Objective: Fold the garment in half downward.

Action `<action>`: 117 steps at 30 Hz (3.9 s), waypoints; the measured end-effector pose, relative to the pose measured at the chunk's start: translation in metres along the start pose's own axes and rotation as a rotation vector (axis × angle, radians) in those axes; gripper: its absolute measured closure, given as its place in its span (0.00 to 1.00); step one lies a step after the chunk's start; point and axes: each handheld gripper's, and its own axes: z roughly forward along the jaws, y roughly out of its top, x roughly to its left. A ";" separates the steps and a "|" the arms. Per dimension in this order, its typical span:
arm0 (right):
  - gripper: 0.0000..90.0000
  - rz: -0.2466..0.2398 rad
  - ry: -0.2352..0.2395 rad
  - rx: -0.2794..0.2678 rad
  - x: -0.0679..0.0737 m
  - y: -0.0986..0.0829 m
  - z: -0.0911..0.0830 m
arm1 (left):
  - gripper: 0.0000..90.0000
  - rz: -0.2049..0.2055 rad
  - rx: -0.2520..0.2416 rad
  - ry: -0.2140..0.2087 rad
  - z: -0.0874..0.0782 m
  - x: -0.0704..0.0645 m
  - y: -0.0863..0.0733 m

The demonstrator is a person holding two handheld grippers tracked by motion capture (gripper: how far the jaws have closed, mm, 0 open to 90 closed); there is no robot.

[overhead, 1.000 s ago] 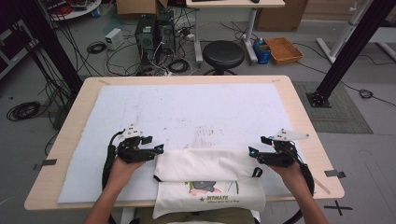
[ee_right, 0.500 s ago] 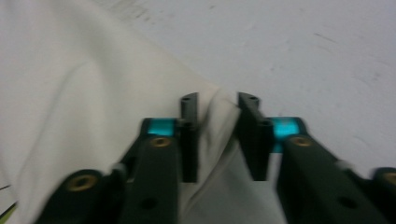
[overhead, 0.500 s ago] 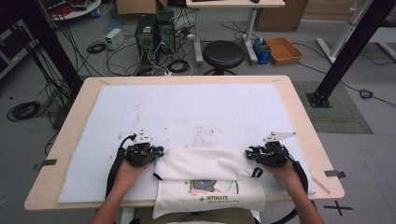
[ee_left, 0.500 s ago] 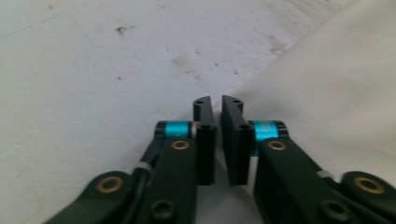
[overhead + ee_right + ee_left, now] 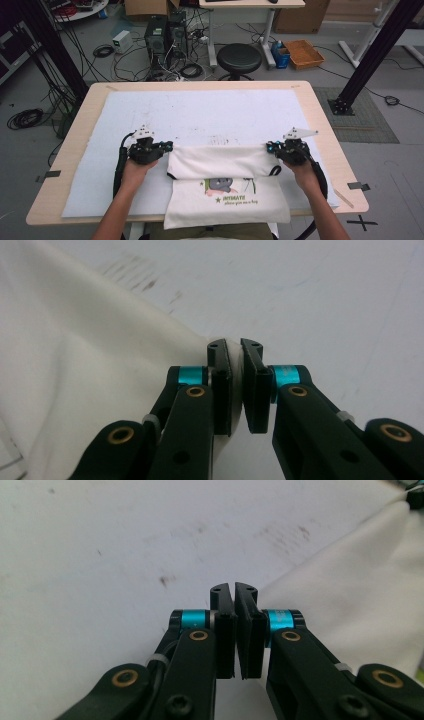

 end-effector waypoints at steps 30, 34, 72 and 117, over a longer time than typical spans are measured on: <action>0.56 0.131 -0.080 0.029 -0.007 -0.005 0.005 | 0.61 -0.024 0.039 0.073 0.009 -0.010 -0.019; 0.62 0.102 -0.091 0.136 -0.003 -0.009 0.017 | 0.60 -0.006 0.113 0.095 0.019 -0.013 -0.023; 0.92 -0.001 0.008 -0.039 0.048 -0.060 -0.094 | 0.97 0.057 -0.046 -0.184 -0.076 -0.067 -0.058; 0.90 0.082 0.030 0.138 0.002 -0.010 0.017 | 0.86 0.036 0.136 0.077 0.027 -0.021 -0.019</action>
